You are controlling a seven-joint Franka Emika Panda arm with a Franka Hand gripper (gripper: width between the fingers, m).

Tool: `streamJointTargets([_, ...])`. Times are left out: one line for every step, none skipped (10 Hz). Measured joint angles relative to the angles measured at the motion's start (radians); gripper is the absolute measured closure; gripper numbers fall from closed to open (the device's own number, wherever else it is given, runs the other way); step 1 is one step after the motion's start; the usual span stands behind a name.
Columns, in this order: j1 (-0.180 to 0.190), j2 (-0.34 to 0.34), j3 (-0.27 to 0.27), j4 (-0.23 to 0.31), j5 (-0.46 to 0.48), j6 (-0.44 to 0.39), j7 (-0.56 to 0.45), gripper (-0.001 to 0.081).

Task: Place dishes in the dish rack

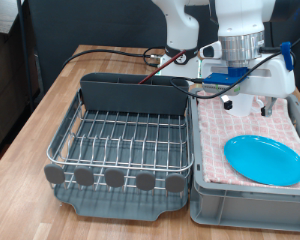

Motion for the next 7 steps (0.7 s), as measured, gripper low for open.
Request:
streamJointTargets([0.0,0.0,-0.001,-0.006,0.005,-0.004,-0.001,0.0003])
streamJointTargets([0.0,0.0,-0.001,-0.015,0.008,-0.004,-0.003,0.0003])
streamJointTargets([0.0,0.0,0.001,-0.026,0.025,0.0,-0.017,0.0003])
streamJointTargets([0.0,-0.001,0.004,-0.041,0.068,0.017,-0.05,0.0003])
streamJointTargets([0.001,0.0,0.011,-0.057,0.12,0.039,-0.095,0.0003])
streamJointTargets([0.001,0.001,0.019,-0.07,0.166,0.057,-0.14,0.0003])
streamJointTargets([0.001,0.004,0.026,-0.076,0.197,0.073,-0.172,0.0003])
